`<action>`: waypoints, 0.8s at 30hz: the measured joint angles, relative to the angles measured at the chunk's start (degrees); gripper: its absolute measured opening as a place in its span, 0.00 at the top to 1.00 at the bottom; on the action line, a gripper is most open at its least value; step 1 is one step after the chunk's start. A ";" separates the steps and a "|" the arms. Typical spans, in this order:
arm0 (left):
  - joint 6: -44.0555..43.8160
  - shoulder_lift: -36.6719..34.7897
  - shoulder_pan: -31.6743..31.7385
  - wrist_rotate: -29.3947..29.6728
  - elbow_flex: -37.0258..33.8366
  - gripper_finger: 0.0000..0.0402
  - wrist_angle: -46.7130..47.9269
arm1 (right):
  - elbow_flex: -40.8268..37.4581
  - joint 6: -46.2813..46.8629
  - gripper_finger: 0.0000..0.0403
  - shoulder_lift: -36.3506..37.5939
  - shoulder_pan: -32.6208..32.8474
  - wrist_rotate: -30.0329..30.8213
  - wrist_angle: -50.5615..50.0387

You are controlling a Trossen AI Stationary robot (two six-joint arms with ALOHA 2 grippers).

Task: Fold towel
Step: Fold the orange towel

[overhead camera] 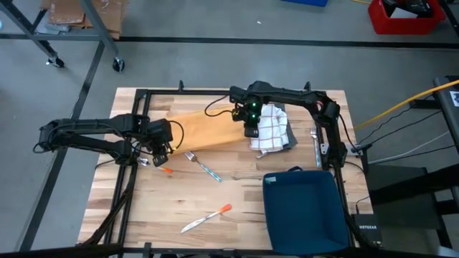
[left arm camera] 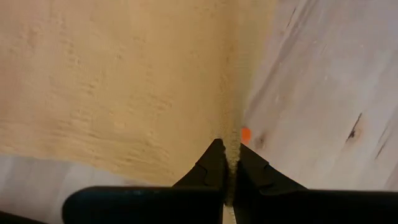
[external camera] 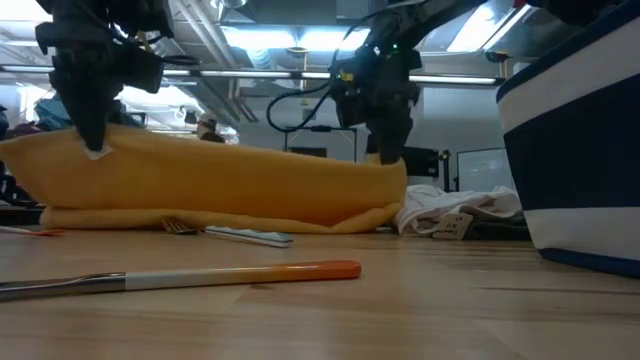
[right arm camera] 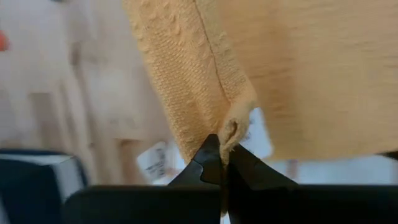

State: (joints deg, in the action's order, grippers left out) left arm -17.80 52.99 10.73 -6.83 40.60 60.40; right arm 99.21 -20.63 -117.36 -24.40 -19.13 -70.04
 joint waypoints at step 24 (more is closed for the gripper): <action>1.06 0.04 9.88 20.11 0.02 1.00 0.60 | 0.03 1.87 0.99 -0.12 -5.67 11.25 15.70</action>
State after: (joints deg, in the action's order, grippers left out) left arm -16.74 53.04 20.61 13.27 40.62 61.00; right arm 99.24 -18.76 -117.48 -30.07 -7.88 -54.34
